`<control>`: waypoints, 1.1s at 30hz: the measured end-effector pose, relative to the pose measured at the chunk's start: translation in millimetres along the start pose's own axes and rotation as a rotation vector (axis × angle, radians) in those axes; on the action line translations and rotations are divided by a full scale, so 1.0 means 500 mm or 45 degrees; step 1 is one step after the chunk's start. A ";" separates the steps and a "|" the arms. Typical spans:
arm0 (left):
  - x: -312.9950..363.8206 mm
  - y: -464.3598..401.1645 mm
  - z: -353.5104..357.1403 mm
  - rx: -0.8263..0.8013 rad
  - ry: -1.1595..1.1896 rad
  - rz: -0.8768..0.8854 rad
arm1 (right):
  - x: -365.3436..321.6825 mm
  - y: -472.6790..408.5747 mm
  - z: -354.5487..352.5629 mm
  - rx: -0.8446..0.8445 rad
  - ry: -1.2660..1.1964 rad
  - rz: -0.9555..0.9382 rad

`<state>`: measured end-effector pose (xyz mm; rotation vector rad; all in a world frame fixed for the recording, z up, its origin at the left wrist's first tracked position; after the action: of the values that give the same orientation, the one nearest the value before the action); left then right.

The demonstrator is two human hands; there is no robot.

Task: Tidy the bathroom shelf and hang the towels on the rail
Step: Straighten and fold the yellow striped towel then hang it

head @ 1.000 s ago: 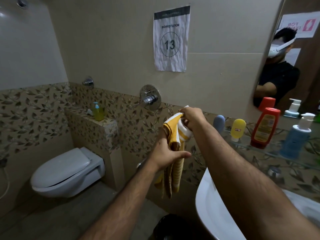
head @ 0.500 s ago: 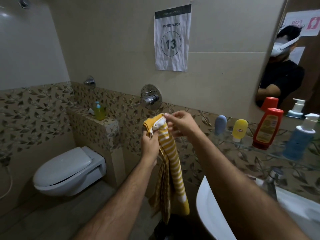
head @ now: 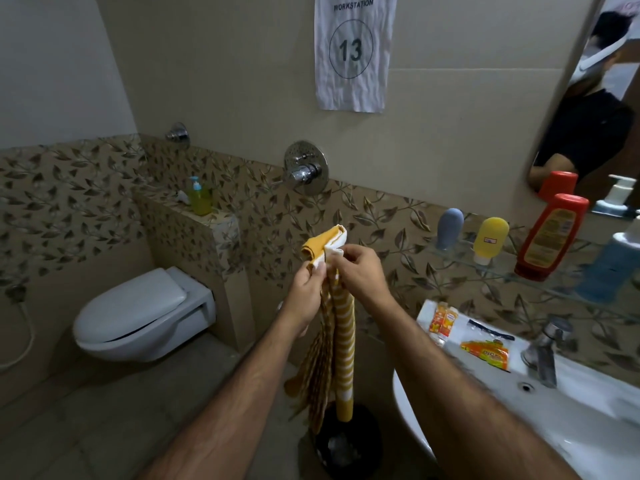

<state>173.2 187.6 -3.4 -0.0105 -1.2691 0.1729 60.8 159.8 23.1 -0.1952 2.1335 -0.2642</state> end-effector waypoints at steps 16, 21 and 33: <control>0.008 -0.049 -0.046 0.377 -0.100 0.002 | -0.023 -0.026 -0.027 -0.163 -0.347 0.165; 0.000 -0.058 -0.009 0.280 -0.096 0.041 | -0.047 -0.032 -0.002 -0.178 -0.299 0.089; 0.039 -0.057 0.001 -0.050 0.065 0.034 | -0.072 -0.037 -0.031 -0.300 -0.511 0.115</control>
<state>181.8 162.1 18.3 -0.0656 -1.2220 0.1699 67.8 152.2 65.2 -0.2636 1.7638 0.0779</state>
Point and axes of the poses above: each hand's wrist, its own y-axis away from the middle knuckle, its own z-axis out of the palm, x = y × z, the point moved 1 cm from there along -y, towards the middle knuckle, and after that the axes turned 11 degrees about y, right-handed, at the moved point
